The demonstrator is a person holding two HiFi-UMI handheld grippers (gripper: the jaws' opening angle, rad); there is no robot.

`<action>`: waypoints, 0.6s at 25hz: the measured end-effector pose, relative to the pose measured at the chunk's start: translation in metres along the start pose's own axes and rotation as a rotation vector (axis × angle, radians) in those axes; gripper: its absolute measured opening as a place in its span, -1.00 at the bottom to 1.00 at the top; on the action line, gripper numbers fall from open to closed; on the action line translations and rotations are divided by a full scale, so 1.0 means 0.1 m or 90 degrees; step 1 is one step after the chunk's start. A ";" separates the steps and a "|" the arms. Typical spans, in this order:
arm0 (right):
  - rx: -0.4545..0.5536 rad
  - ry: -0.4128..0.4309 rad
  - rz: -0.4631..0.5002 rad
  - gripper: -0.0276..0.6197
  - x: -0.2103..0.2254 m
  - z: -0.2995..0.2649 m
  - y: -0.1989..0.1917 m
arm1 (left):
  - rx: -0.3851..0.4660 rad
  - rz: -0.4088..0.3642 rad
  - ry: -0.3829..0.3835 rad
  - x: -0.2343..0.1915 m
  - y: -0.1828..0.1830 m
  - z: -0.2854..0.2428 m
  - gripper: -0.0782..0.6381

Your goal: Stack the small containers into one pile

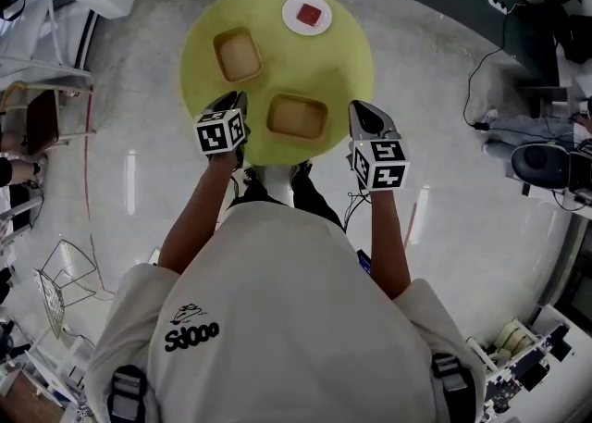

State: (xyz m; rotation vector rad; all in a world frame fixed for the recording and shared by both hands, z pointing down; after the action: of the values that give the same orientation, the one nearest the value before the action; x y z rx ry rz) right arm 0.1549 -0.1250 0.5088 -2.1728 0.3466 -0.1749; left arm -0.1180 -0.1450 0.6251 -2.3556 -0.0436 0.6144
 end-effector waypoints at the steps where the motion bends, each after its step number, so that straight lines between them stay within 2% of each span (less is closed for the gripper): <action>1: -0.001 0.000 0.000 -0.88 -0.03 -0.01 0.00 | 0.009 0.008 0.006 -0.11 0.07 0.02 -0.56; 8: -0.007 -0.014 -0.007 -0.88 -0.20 -0.08 0.05 | 0.034 0.065 0.024 -0.76 0.48 -0.08 -0.57; 15: -0.018 -0.046 -0.030 -0.88 -0.24 -0.12 0.03 | 0.000 0.137 0.010 -1.01 0.38 -0.43 -0.56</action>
State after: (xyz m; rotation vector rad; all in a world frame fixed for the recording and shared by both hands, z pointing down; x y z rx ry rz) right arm 0.1284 -0.1283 0.5139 -2.2107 0.2586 -0.1189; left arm -0.1941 -0.2198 0.6713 -2.3830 0.2185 0.6979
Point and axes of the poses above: the fingertips, and each gripper's own axes: z backward along the fingers, x to its right, y out of its top, the point moved 2 cm from there along z, backward along the fingers, and after that the axes turned 8 degrees about -y, right-handed, at the moved point
